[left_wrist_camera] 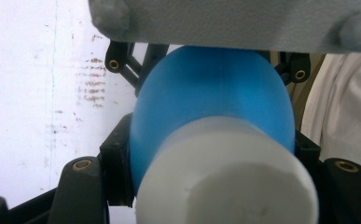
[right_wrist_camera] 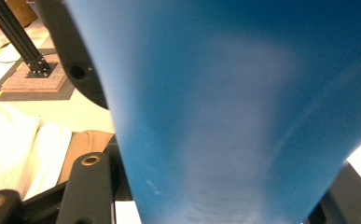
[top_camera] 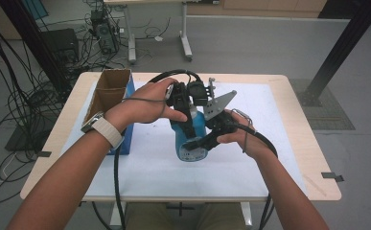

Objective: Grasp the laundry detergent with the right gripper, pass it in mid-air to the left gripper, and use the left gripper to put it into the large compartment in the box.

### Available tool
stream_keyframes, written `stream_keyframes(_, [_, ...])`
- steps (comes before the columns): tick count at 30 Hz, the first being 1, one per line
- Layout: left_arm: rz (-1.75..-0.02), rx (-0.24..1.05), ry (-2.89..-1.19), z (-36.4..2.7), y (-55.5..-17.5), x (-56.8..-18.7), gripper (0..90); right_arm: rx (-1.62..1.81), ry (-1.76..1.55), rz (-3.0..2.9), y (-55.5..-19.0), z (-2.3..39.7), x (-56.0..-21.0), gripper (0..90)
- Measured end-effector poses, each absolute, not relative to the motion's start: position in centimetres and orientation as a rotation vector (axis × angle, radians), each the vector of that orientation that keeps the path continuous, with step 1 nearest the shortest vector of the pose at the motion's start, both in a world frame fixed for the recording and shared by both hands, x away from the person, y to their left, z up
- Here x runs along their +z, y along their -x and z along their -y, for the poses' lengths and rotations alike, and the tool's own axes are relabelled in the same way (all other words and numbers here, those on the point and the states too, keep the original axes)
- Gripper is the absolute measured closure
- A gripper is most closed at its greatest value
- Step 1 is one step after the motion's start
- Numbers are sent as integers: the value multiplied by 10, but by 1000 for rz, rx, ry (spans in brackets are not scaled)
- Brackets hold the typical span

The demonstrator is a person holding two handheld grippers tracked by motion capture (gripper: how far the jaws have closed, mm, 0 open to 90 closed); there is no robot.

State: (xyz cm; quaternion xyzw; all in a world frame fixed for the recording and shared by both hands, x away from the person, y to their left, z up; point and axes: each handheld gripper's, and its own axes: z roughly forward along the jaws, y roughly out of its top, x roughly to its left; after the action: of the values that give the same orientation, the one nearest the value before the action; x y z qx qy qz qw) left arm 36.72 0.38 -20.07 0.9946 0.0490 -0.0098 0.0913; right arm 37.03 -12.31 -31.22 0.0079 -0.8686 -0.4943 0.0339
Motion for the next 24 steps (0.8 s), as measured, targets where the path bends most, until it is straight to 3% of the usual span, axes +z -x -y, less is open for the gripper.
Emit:
stream_keyframes(4, [-153, -23, -2956, -3, -368, -200, 372, -1523, -35, 2674, -371, 123, -312, 412])
stream_keyframes(9, [-180, 5, -2963, -7, -370, -201, 371, -1527, -12, 2692, -371, 133, -314, 176])
stream_keyframes(13, [-211, 7, -2966, -11, -372, -200, 370, -1509, 125, 2699, -373, 148, -318, 94])
stream_keyframes(24, [-353, 46, -2964, -20, -375, -198, 368, -1219, 265, 2932, -377, 175, -319, 60])
